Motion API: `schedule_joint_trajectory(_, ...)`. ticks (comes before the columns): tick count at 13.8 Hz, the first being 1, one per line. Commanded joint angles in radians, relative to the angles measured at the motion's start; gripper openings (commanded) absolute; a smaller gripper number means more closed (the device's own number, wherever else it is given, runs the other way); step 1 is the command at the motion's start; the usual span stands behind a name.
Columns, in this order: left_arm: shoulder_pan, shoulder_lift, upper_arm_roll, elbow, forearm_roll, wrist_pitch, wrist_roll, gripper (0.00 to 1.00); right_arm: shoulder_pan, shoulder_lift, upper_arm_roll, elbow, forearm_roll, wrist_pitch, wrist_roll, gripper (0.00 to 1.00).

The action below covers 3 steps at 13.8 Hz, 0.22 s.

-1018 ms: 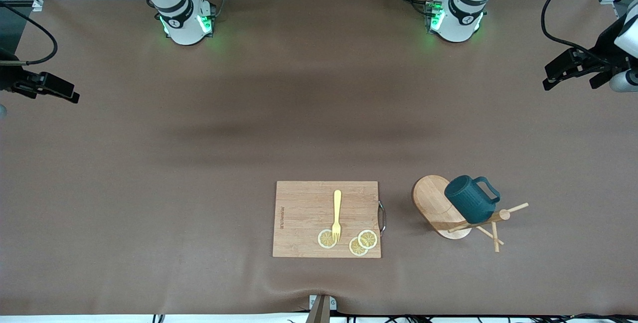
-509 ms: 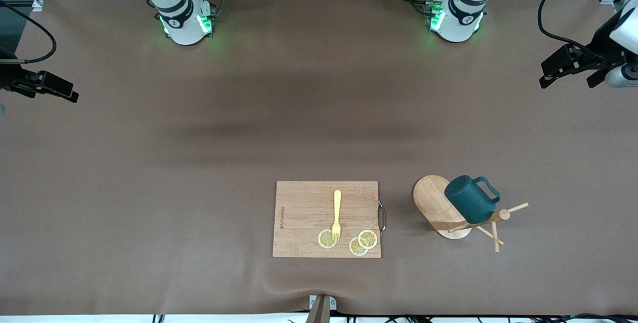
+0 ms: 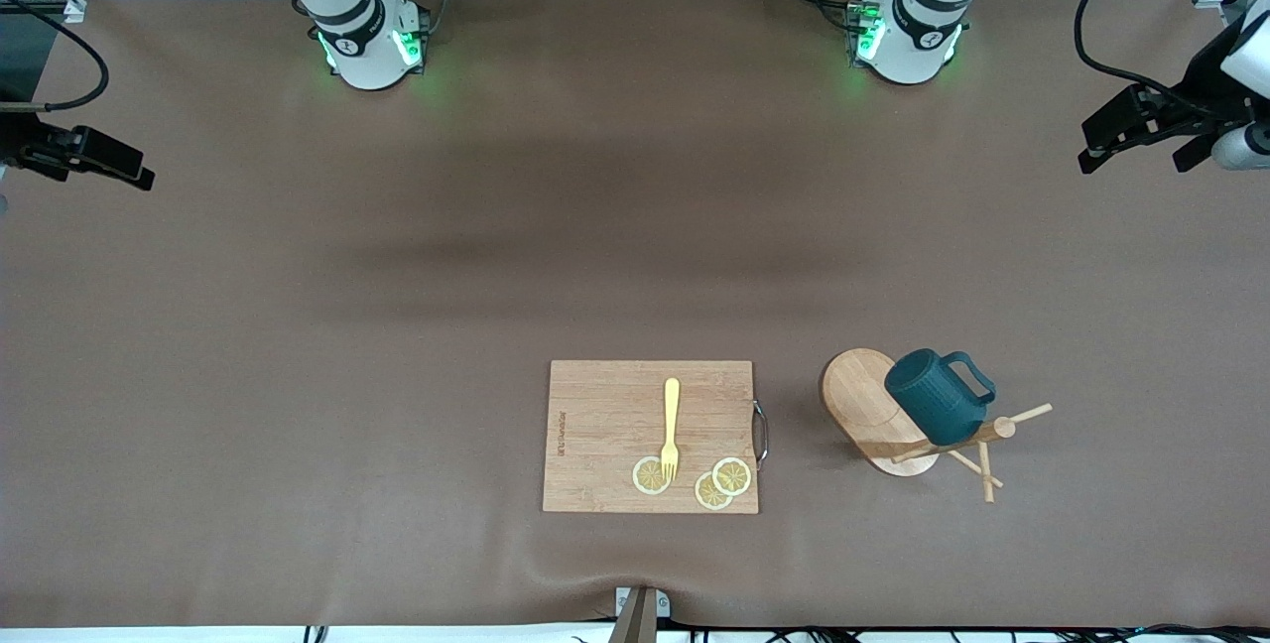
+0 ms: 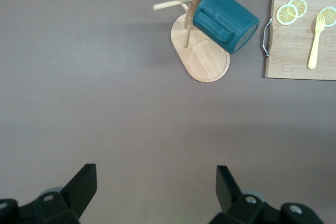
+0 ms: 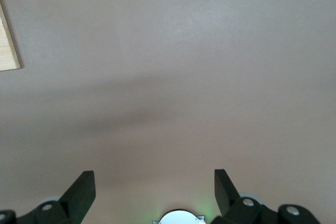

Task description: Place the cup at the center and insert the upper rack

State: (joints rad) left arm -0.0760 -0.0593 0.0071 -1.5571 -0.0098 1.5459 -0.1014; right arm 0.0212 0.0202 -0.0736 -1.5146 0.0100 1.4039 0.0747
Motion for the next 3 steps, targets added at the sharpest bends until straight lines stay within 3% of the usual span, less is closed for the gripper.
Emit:
schedule_joint_trajectory(1, 0.012, -0.005, 0.001, -0.011, 0.025, 0.002, 0.002, 1.0, 0.005, -0.017, 0.0, -0.007, 0.004, -0.011, 0.007, 1.0)
schedule_joint_trajectory(3, 0.022, -0.005, 0.002, -0.011, 0.025, -0.006, 0.002, 1.0, 0.005, -0.017, 0.001, -0.007, 0.004, -0.009, 0.007, 1.0)
